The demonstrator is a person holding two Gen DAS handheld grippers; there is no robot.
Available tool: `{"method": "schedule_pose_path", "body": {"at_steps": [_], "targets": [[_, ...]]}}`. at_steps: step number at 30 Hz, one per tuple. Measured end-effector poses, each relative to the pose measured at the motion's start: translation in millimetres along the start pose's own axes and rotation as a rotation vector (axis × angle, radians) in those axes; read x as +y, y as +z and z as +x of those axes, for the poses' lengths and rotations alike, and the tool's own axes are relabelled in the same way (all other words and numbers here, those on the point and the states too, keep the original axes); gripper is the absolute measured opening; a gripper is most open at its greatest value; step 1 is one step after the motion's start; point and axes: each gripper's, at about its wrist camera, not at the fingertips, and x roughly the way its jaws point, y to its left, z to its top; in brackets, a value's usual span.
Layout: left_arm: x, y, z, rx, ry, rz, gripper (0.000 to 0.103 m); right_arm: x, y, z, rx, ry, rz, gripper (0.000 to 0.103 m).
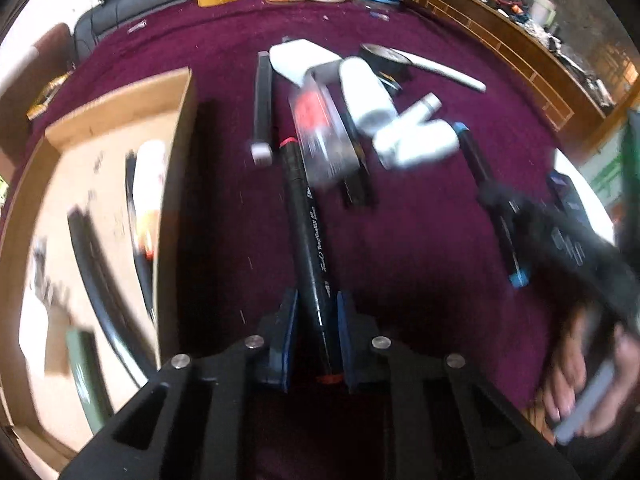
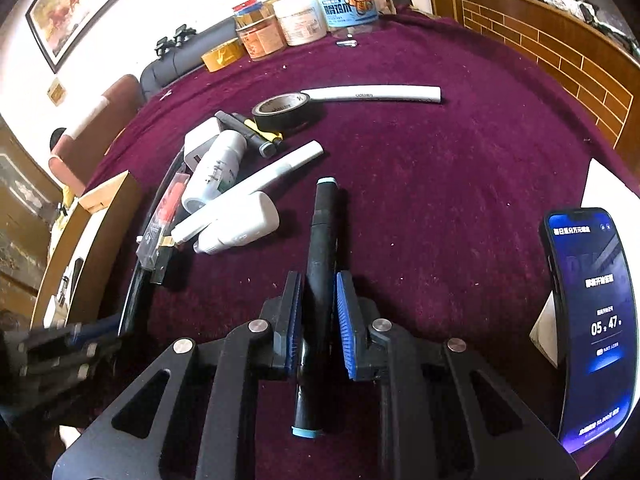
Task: Organize rigid objects
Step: 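Grasp the teal-capped black marker with the right gripper while the left grasps the red-tipped black marker, then carry both black markers into the cardboard box and open both grippers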
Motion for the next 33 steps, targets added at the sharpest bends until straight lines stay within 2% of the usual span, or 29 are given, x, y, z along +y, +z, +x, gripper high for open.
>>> {"method": "schedule_pose_path", "body": {"at_steps": [7,14,21,26,32,33], "targets": [[6.4,12.0,3.0,-0.014,-0.003,-0.029,0.019,8.6,-7.6,-0.5,-0.023,-0.053,-0.049,0.018],[3.2,17.4,6.9,-0.047,0.02,-0.007,0.018,2.7,-11.8,-5.7,-0.036,-0.029,-0.035,0.017],[11.1,-4.4,-4.9,-0.022,-0.084,-0.038,0.019,-2.7,-12.1,-6.8,-0.04,-0.002,-0.003,0.016],[1.6,2.1,-12.1,-0.066,-0.036,0.022,0.021,-1.7,-12.2,-6.5,-0.042,-0.02,-0.022,0.016],[-3.5,22.0,13.6,-0.039,0.014,0.048,0.021,-1.1,-12.6,-6.9,-0.042,-0.018,-0.021,0.016],[-5.2,22.7,13.8,-0.062,0.031,0.056,0.019,-0.9,-12.7,-7.1,-0.042,-0.017,-0.022,0.016]]}}
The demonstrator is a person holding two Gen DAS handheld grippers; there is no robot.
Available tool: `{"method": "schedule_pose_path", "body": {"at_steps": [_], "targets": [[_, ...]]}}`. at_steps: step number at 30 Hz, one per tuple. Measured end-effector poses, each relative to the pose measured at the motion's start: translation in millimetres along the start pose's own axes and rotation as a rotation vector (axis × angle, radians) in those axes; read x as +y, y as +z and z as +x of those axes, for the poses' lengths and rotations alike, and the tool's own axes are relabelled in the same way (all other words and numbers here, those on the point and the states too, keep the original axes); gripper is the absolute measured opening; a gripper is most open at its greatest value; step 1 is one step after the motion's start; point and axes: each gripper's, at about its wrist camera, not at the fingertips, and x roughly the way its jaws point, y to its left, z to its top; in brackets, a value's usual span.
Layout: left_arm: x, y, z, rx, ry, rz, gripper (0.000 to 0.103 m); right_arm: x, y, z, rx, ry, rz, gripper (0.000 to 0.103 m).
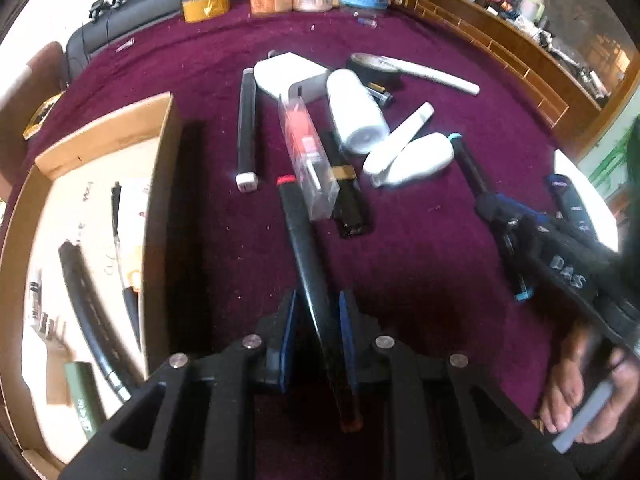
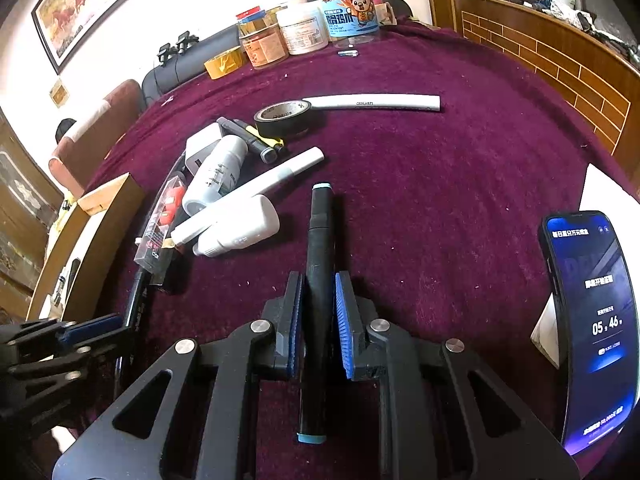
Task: Organize rigid objects
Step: 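Carry both black markers into the cardboard box and open both grippers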
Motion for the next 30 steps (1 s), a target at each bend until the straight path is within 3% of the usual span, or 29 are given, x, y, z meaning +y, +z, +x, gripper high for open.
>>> {"method": "schedule_pose_path", "body": {"at_steps": [4,7,11,16,19,23,30], "targets": [[0.1,-4.1,-1.5,-0.021,0.011,-0.006,0.016,0.8,-0.8,-0.9,-0.002,0.006,-0.002,0.016],[11.1,-11.3,-12.6,-0.051,-0.051,-0.058,0.013,-4.5,-0.6,-7.0,-0.023,0.05,0.04,0.015],[34.2,-24.8,-44.5,-0.103,-0.167,-0.15,0.013,9.1,1.7,-24.5,-0.058,0.165,0.051,0.015],[70.2,-37.7,-85.5,-0.173,-0.212,-0.261,0.013,49.7,7.5,-40.8,-0.055,0.353,0.013,0.016],[99.7,-43.0,-106.8,-0.206,-0.198,-0.324,0.013,91.3,9.1,-43.1,-0.016,0.463,-0.067,0.016],[137.9,-51.8,-119.1,-0.228,-0.145,-0.4,0.013,139.3,10.0,-30.6,0.056,0.546,-0.139,0.016],[188.9,-71.2,-119.7,-0.213,-0.053,-0.484,0.013,202.3,6.2,-2.1,0.149,0.564,-0.231,0.016]]}}
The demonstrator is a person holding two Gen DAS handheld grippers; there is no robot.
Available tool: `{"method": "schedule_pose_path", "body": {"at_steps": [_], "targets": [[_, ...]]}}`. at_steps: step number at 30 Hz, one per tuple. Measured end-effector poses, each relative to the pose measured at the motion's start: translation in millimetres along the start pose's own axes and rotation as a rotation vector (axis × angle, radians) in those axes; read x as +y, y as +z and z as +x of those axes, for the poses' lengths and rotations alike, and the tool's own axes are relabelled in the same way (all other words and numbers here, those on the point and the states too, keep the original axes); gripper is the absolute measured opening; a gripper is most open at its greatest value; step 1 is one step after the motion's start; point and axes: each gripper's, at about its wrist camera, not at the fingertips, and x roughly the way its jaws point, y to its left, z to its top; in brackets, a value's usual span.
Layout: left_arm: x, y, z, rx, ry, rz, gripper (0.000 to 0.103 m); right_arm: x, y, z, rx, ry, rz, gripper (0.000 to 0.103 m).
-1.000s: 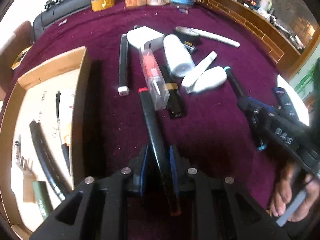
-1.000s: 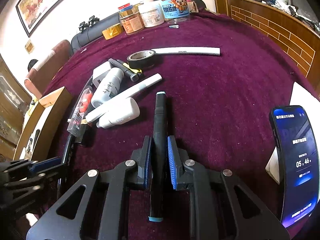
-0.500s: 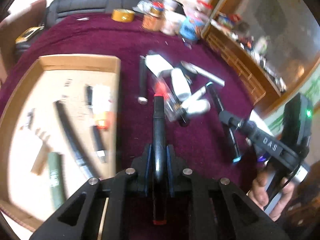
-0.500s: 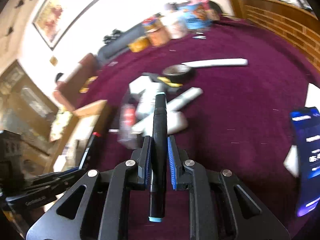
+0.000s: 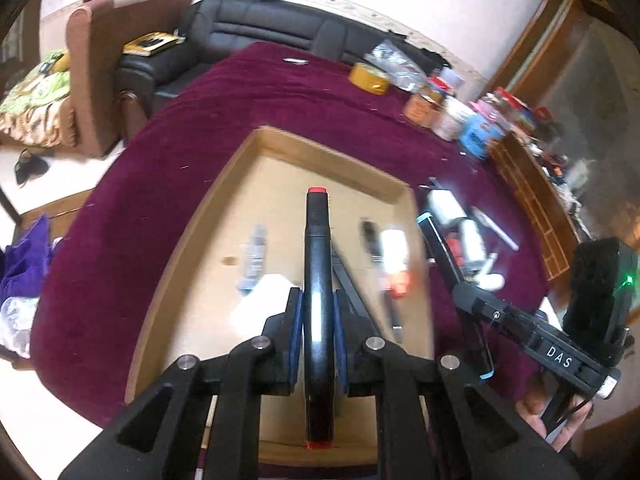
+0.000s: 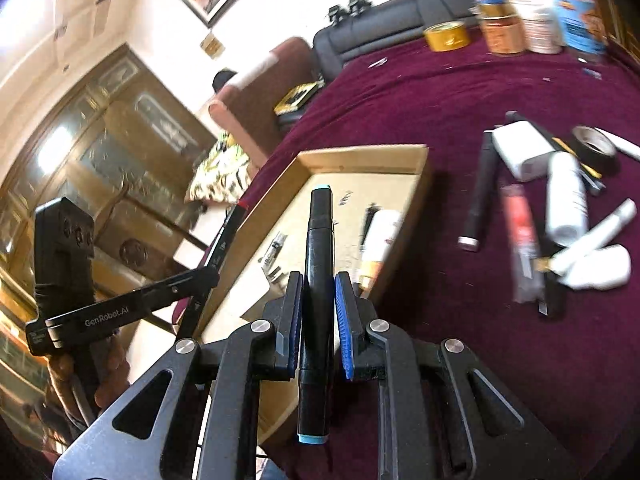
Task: Organize rigid objects
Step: 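Carry both black markers into the cardboard box and open both grippers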
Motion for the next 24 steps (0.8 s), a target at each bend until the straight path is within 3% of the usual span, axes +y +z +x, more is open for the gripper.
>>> {"method": "schedule_pose_path", "body": {"at_steps": [10,19,24], "targets": [[45.6,-5.7,20.1,0.069,0.1,-0.042,0.013,10.8,17.9,53.3,0.092,-0.059,-0.02,0.016],[49.9,-5.5,40.0,0.112,0.189,-0.01,0.013,12.0,20.7,76.9,0.143,-0.161,-0.048,0.016],[48.7,-6.8,38.8,0.108,0.203,0.007,0.013,13.0,21.3,84.8,0.16,-0.19,-0.053,0.016]]}}
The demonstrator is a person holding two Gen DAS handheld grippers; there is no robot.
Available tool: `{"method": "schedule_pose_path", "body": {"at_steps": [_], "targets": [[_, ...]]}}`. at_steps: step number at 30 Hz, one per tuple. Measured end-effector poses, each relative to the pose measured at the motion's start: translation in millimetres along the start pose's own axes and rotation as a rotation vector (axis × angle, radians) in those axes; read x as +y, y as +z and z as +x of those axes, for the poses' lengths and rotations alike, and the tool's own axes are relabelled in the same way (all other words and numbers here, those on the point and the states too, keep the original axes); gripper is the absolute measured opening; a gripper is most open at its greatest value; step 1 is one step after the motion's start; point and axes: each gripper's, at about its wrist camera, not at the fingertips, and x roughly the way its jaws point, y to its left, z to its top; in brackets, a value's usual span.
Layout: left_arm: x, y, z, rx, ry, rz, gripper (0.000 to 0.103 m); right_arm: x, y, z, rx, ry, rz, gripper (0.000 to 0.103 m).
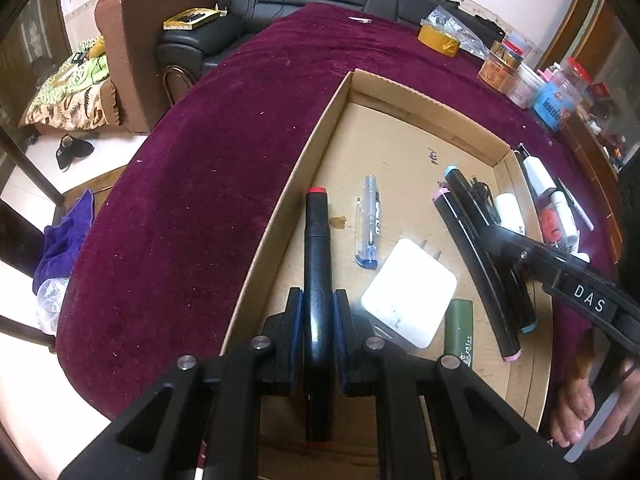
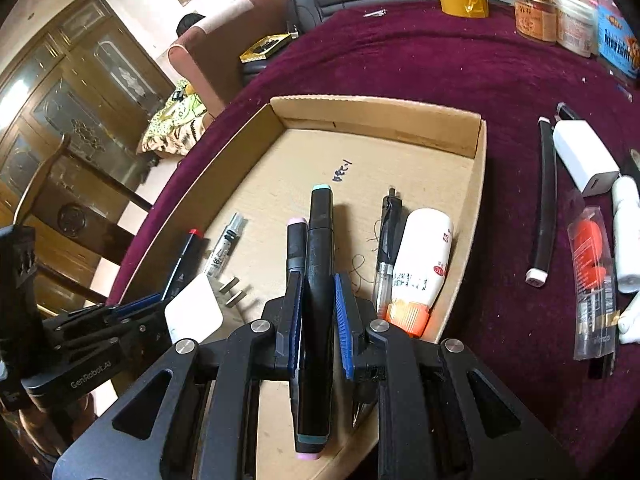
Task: Organize rigid objects
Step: 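Carry both black markers into the cardboard box and open both grippers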
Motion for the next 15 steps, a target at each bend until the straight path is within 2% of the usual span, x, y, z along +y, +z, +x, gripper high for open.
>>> {"method": "schedule_pose_path", "body": {"at_steps": [7,10,11,12,15], "targets": [[1.1,-1.7,-1.6,-0.029,0.001,-0.001,0.015,-1.7,-0.1,-3.5,0.016,-0.027,-0.008,0.017],[2.8,-2.7,-4.6,-0.025,-0.02,-0.002,0.022,-1.5,0.5,-7.6,0.008,0.011,-0.003,0.034],[2.6,-3.2,-6.2,-0.024,-0.012,0.002,0.029,-1.4,-0.1,-11.7,0.0,0.029,-0.005,0.046],[2.0,-3.5,-8.0,-0.025,-0.002,0.006,0.035,-1.3,-1.5,-19.5,-0.019,0.044,-0.008,0.051],[-2.8,-7.4,-17.6,-0.035,0.007,0.03,0.042,-1.9,-6.4,-39.8,-0.054,0.13,-0.02,0.051]]}}
